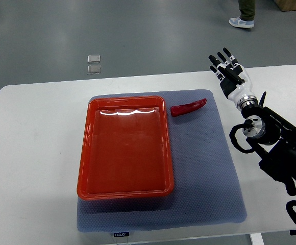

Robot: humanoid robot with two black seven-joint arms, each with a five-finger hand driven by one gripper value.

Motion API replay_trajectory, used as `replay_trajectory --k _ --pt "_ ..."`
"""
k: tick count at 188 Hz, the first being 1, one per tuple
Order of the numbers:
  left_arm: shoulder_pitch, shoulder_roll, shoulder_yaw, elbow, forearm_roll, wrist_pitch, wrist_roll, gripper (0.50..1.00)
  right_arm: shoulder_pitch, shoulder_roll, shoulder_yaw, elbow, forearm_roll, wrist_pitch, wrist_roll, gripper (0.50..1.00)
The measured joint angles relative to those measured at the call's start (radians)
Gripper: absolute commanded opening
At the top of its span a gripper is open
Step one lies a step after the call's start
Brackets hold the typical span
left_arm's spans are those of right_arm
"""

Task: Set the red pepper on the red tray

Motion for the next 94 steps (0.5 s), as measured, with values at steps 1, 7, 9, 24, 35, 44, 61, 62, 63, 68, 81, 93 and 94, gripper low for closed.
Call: replay_trajectory --k 1,7,9,24,35,44,61,62,63,68,81,93,94 --pt "0.0 0.0 0.0 0.0 0.0 0.0 0.0 1.0 0.0 0.0 0.0 0.0 0.0 0.0 0.0 0.915" --pt "0.0 0.0 0.0 -0.001 0.0 0.0 0.0 1.0 0.0 0.0 0.0 0.0 0.0 0.0 0.0 0.915" --pt "0.0 0.0 0.0 -0.001 0.0 0.0 0.0 1.0 0.0 0.0 0.0 0.0 0.0 0.0 0.0 0.915" --pt "0.0 0.0 0.0 0.0 0.0 0.0 0.0 1.0 0.0 -0.001 0.001 0.0 0.0 0.0 -0.001 0.915" --pt "0.0 0.0 0.001 0.001 0.0 0.0 -0.001 1.0 0.001 -0.001 0.001 0.0 0.0 0.0 -0.001 0.915" --pt "0.0 0.0 0.001 0.0 0.0 0.0 -0.001 1.0 0.001 -0.002 0.001 0.0 0.0 0.0 -0.001 0.915" --pt "-0.001 0.0 0.001 -0.004 0.0 0.0 -0.001 1.0 0.002 -0.002 0.002 0.0 0.0 0.0 -0.001 0.915" --pt "-0.001 0.0 0.001 -0.004 0.0 0.0 -0.001 1.0 0.002 -0.002 0.002 0.0 0.0 0.0 -0.001 0.915" --pt "-0.001 0.0 0.001 -0.004 0.0 0.0 -0.001 1.0 0.002 -0.002 0.002 0.0 0.0 0.0 -0.001 0.915" --pt "-0.001 0.0 0.001 -0.005 0.0 0.0 -0.001 1.0 0.002 -0.003 0.002 0.0 0.0 0.0 -0.002 0.915" --pt "-0.001 0.0 0.001 -0.006 0.0 0.0 -0.001 1.0 0.002 -0.003 0.002 0.0 0.0 0.0 -0.002 0.915" --pt "0.0 0.0 0.001 -0.007 0.0 0.0 -0.001 1.0 0.002 -0.003 0.002 0.0 0.0 0.0 -0.002 0.915" --pt "0.0 0.0 0.001 -0.007 0.0 0.0 -0.001 1.0 0.002 -0.003 0.002 0.0 0.0 0.0 -0.002 0.915"
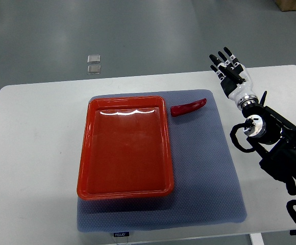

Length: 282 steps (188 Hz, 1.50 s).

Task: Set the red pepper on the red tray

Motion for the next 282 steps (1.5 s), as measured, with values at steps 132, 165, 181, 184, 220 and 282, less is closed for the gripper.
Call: replay_trajectory --k 132,165,181,184,220,282 --pt "-0.001 0.0 0.0 0.0 0.0 0.0 0.0 1.0 0.019 -0.021 -0.003 -0.006 -0.006 -0.003 -0.001 0.915" --pt "-0.001 0.0 -0.002 0.0 0.0 0.0 0.0 1.0 0.034 -0.024 0.0 -0.014 -0.002 -0.003 -0.001 0.915" --pt "-0.001 0.0 -0.003 0.0 0.0 0.0 0.0 1.0 0.037 -0.024 0.0 -0.018 -0.002 -0.003 -0.002 0.915" --pt "-0.001 0.0 -0.003 0.0 0.0 0.0 0.0 1.0 0.038 -0.024 -0.001 -0.018 -0.002 -0.003 -0.002 0.915" --pt "-0.001 0.0 -0.005 0.0 0.0 0.0 0.0 1.0 0.042 -0.054 -0.012 -0.016 -0.015 -0.012 -0.002 0.913" --pt "-0.001 0.0 -0.005 0.0 0.0 0.0 0.0 1.0 0.142 -0.133 -0.225 -0.01 -0.239 -0.011 -0.029 0.913"
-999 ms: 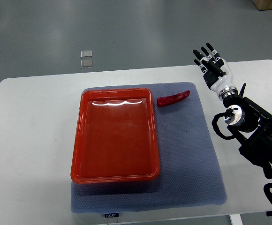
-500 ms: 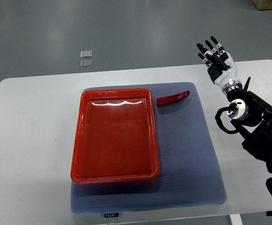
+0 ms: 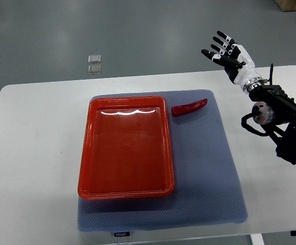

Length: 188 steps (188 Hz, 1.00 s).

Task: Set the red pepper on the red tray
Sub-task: 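Reach the right hand down over the red chili pepper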

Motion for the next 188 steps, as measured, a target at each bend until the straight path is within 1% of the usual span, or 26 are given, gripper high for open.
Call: replay_trajectory --k 20,53,68,91,116,139,157,188 --pt "-0.001 0.0 0.0 0.0 0.0 0.0 0.0 1.0 0.051 -0.063 -0.124 0.017 -0.064 0.021 -0.016 0.913" --pt "-0.001 0.0 0.0 0.0 0.0 0.0 0.0 1.0 0.144 -0.17 -0.286 0.086 -0.186 0.118 -0.02 0.913" --pt "-0.001 0.0 0.0 0.0 0.0 0.0 0.0 1.0 0.19 -0.207 -0.351 0.13 -0.303 0.153 -0.021 0.913" --pt "-0.002 0.0 0.0 0.0 0.0 0.0 0.0 1.0 0.245 -0.223 -0.433 0.167 -0.543 0.172 -0.022 0.911" --pt "-0.001 0.0 0.0 0.0 0.0 0.0 0.0 1.0 0.255 -0.213 -0.475 0.167 -0.775 0.166 -0.021 0.909" --pt "-0.002 0.0 0.0 0.0 0.0 0.0 0.0 1.0 0.249 -0.173 -0.502 0.151 -0.942 0.131 -0.021 0.907" --pt "-0.001 0.0 0.0 0.0 0.0 0.0 0.0 1.0 0.246 -0.145 -0.541 0.123 -1.009 0.097 -0.021 0.903" --pt "-0.001 0.0 0.0 0.0 0.0 0.0 0.0 1.0 0.245 -0.106 -0.611 0.056 -1.032 0.045 -0.036 0.891"
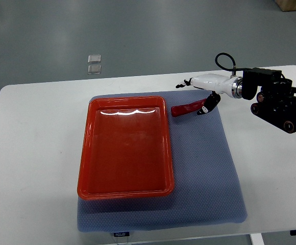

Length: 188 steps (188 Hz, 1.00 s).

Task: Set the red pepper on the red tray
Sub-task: 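Reach the right hand down over the red chili pepper, then close the right hand fingers around the red chili pepper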

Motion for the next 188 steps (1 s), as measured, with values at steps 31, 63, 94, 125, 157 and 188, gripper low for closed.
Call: replay_trajectory --k 31,63,94,125,157,188 --pt "0.0 0.0 0.0 0.0 0.0 0.0 0.0 1.0 0.005 0.05 -0.032 -0.092 -0.005 -0.032 -0.002 0.848" --pt "0.0 0.0 0.0 0.0 0.0 0.0 0.0 1.0 0.009 0.103 -0.077 -0.162 -0.008 -0.069 -0.002 0.848" --pt "0.0 0.0 0.0 0.0 0.0 0.0 0.0 1.0 0.009 0.122 -0.1 -0.169 -0.009 -0.074 -0.002 0.848" --pt "0.0 0.0 0.0 0.0 0.0 0.0 0.0 1.0 0.009 0.137 -0.105 -0.17 -0.009 -0.073 -0.001 0.848" --pt "0.0 0.0 0.0 0.0 0.0 0.0 0.0 1.0 0.01 0.148 -0.105 -0.17 -0.008 -0.066 0.0 0.832" --pt "0.0 0.0 0.0 0.0 0.0 0.0 0.0 1.0 0.004 0.161 -0.107 -0.172 -0.009 -0.066 0.0 0.774"
